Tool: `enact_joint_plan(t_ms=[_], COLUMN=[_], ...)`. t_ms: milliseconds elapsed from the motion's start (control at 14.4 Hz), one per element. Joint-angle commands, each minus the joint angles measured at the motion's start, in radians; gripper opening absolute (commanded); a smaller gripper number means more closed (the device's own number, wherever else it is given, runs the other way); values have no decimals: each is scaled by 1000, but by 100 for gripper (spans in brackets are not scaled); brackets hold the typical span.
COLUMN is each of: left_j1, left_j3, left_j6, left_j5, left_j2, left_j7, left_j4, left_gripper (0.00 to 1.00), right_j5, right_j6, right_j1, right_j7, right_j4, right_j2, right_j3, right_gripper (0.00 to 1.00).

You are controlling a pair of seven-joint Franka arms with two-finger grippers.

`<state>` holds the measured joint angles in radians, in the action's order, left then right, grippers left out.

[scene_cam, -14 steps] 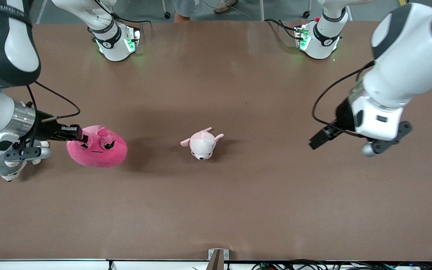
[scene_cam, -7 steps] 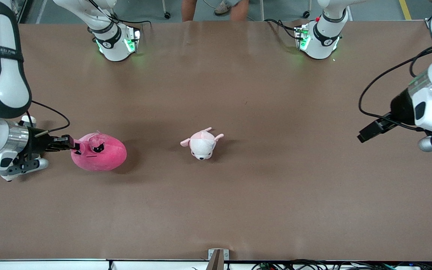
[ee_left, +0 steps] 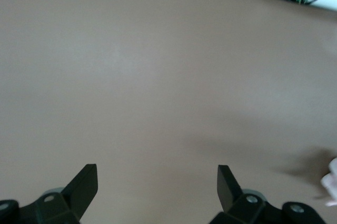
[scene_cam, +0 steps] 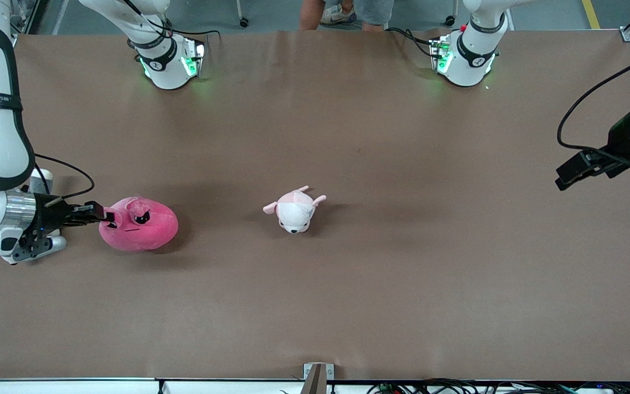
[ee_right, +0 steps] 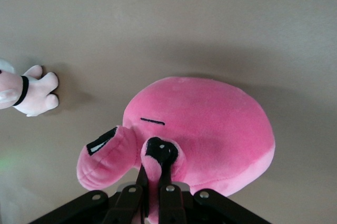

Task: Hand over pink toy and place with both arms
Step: 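Lower the pink plush onto the table while the left gripper withdraws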

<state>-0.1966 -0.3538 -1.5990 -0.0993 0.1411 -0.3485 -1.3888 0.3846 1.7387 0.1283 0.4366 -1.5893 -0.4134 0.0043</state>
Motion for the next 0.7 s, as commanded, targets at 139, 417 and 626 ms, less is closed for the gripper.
enact_joint_plan(t_ms=[139,417,626], left_j1=[63,94,109], left_j3=[90,91,91], left_j6=[-4,-1,17], left_j5=[59,67,82], left_j2=[-205,-258,-264], left_j7=[91,97,103], left_j4=[-238,-296,-292], left_gripper=[100,100,100], right_j5=[50,51,86], right_j6=[-33,-34,-33], right_j1=[39,50,50], right_j7=[76,87,85], right_j4=[6,6,6], right_j2=[-24,-42,-54], right_j3=[16,16,16], right_gripper=[2,2,2])
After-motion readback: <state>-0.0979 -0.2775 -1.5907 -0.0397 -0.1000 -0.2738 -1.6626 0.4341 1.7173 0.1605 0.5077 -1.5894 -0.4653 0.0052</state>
